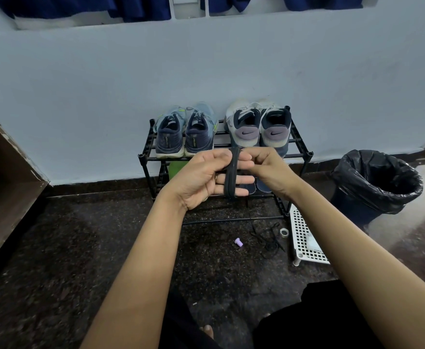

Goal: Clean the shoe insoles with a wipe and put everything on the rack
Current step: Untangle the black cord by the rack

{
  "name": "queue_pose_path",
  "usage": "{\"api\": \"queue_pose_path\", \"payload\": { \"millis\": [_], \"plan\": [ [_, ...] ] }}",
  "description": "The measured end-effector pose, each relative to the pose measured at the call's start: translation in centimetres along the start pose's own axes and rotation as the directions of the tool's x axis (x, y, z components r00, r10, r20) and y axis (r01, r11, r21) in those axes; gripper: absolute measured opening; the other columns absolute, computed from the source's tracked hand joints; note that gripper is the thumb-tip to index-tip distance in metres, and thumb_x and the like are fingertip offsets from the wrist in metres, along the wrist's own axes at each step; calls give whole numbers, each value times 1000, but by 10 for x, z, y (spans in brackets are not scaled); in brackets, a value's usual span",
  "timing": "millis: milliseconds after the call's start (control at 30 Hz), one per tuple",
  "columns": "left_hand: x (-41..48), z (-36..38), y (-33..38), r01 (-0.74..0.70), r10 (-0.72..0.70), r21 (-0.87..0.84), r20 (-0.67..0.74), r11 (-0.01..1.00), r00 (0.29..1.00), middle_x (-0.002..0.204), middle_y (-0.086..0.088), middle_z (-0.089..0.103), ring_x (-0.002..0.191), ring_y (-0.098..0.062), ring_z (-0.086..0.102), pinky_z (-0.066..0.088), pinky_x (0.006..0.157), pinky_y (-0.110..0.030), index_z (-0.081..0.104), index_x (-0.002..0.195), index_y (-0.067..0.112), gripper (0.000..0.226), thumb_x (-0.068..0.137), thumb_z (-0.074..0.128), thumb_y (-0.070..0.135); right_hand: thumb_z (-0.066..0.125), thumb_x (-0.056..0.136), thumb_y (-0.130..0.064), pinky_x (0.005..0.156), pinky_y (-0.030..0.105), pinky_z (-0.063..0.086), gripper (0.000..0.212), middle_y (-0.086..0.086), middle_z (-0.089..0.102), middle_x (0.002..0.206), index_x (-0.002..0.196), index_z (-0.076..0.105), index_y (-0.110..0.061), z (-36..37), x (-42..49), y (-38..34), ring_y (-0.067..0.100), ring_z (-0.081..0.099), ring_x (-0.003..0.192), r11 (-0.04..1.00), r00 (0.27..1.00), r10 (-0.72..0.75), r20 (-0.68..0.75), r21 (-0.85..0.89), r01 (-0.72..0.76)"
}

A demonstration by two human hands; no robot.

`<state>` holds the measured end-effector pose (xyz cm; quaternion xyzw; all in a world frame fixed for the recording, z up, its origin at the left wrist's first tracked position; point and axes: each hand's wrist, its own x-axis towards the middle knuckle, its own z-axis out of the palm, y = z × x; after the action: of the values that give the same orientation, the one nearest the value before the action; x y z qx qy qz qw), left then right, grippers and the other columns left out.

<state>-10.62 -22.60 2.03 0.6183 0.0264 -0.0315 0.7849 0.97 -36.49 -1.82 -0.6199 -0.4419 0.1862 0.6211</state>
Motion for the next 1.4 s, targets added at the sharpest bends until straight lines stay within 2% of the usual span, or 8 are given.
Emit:
{"api": "queue_pose_path", "payload": {
  "millis": [167, 300, 467, 567, 833, 967, 1233, 1400],
  "plan": [
    [5, -1, -3, -123, 111, -103, -109, 987, 988, 107, -13, 73, 90, -26, 73, 62, 72, -42, 65, 109, 4, 27, 104, 41, 15, 52, 85, 15, 71, 13, 49, 23, -4, 72, 81, 93, 67, 0, 11, -8, 0, 4, 66, 79, 973, 965, 228, 131, -14, -228],
    [8, -3, -5, -196, 172, -129, -177, 972, 969, 108, -12, 72, 101, -26, 71, 60, 77, -46, 64, 111, 3, 26, 103, 41, 13, 56, 89, 3, 91, 31, 52, 15, 21, 67, 105, 101, 65, 4, 12, -12, 1, 22, 65, 98, 927, 904, 364, 224, 6, -375],
    [15, -7, -9, -255, 239, -28, -266, 966, 934, 111, -8, 72, 110, -24, 67, 60, 81, -45, 63, 116, 5, 25, 103, 43, 14, 57, 90, -2, 88, 24, 50, 16, 13, 69, 104, 103, 66, 1, 10, -16, -6, 16, 65, 101, 861, 785, 501, 365, -115, -496],
    [17, -9, -12, -252, 257, 52, -277, 966, 926, 113, -5, 71, 115, -23, 64, 57, 88, -46, 64, 116, 9, 24, 103, 45, 16, 58, 89, -4, 92, 30, 50, 17, 18, 68, 106, 103, 67, 1, 8, -16, -14, 21, 65, 100, 850, 785, 509, 354, -64, -523],
    [18, -10, -17, -215, 254, 215, -174, 953, 951, 108, 1, 71, 105, -9, 66, 57, 86, -31, 66, 113, 13, 25, 104, 42, 13, 54, 89, -5, 77, 27, 55, 20, 20, 70, 92, 101, 63, 9, 9, -20, -48, 24, 69, 85, 897, 901, 373, 219, 164, -411],
    [17, -9, -20, -153, 199, 319, -117, 935, 973, 75, 10, 63, 81, -12, 58, 46, 95, -49, 69, 85, 27, 27, 102, 49, 20, 53, 91, -5, 73, 25, 57, 15, 24, 68, 91, 94, 66, 1, 9, -13, -56, 20, 69, 75, 919, 953, 288, 89, 254, -301],
    [14, -3, -20, -66, 77, 262, -33, 963, 996, 112, -2, 72, 116, -30, 63, 42, 104, -59, 65, 109, 17, 26, 104, 41, 26, 50, 94, -6, 55, 17, 50, 16, 12, 72, 95, 98, 65, -2, -3, 10, -64, 3, 52, 47, 908, 964, 224, -140, 389, -155],
    [12, -5, -18, -65, 66, 240, 5, 969, 998, 123, -10, 68, 113, -27, 65, 53, 95, -49, 62, 121, 11, 28, 104, 41, 19, 54, 93, -6, 50, 13, 41, 17, 14, 69, 107, 107, 62, -1, -14, 18, -54, 0, 43, 42, 975, 953, 137, -268, 208, -82]
  ]
}}
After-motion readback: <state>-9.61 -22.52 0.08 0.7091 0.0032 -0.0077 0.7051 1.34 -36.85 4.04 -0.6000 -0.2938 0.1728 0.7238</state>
